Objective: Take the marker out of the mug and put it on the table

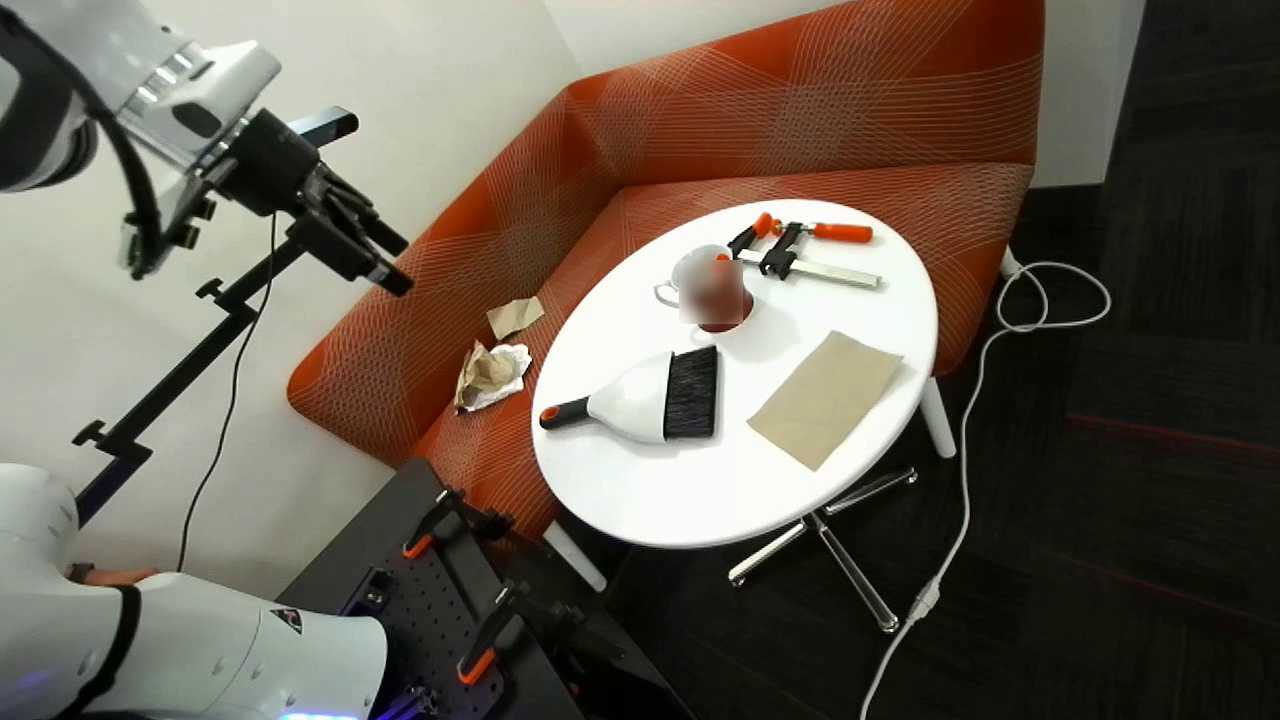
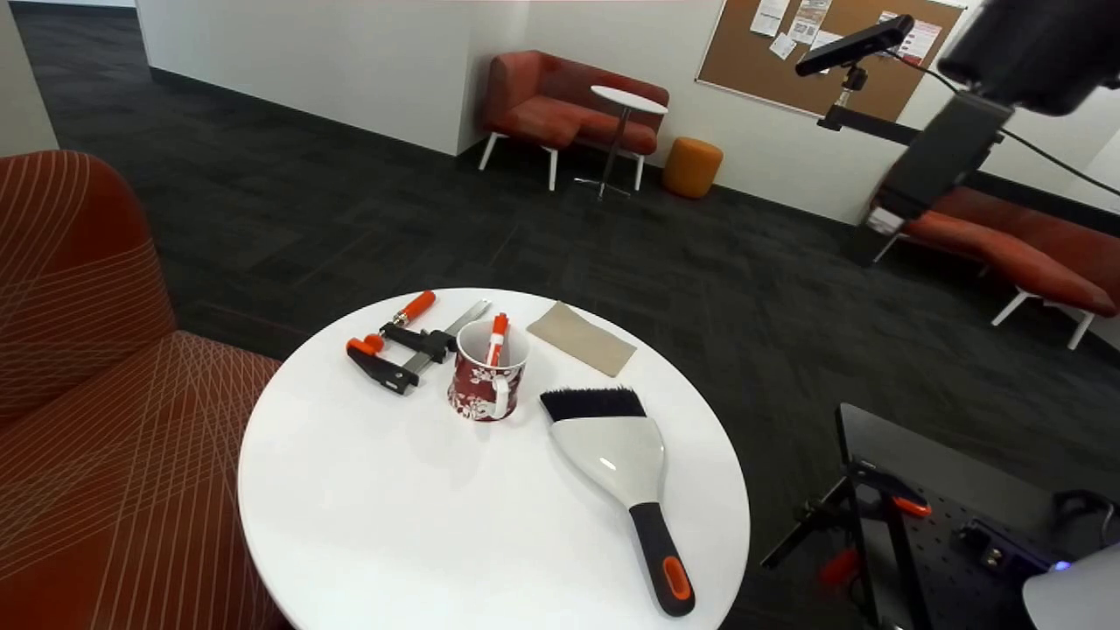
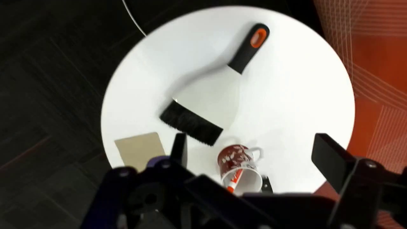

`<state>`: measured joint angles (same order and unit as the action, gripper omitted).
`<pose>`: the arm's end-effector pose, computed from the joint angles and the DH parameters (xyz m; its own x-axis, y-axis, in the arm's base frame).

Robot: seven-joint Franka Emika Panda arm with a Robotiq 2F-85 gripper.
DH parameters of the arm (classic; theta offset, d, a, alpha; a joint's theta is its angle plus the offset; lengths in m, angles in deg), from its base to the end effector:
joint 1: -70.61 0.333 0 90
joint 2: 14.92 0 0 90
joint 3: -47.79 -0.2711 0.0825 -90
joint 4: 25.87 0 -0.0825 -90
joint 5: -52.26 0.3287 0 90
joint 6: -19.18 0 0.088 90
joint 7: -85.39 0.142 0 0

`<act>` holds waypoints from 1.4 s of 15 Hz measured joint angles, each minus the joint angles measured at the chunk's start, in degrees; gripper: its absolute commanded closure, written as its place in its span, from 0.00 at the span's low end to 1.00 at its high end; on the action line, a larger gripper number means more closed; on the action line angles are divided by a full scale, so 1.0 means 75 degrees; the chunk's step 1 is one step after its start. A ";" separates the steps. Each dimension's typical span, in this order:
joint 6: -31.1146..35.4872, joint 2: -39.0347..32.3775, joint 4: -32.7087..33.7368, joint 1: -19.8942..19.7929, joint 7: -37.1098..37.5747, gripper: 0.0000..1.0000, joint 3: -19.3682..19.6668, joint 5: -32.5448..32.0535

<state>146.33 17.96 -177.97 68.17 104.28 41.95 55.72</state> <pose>0.3556 0.0220 0.3875 0.9416 -0.3107 0.1300 -0.3079 -0.9505 -0.0417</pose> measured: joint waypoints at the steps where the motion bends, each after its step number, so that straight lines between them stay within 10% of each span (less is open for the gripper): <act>1: 0.0488 -0.0390 0.0180 -0.0007 0.0291 0.00 -0.0090 0.0019; 12: 0.2586 -0.5380 0.3402 -0.0085 0.5443 0.00 -0.0169 -0.2198; 21: 0.2584 -0.6729 0.4585 0.0536 0.5903 0.00 0.0562 -0.2173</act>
<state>165.71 -32.51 -143.58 72.20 148.55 46.17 39.42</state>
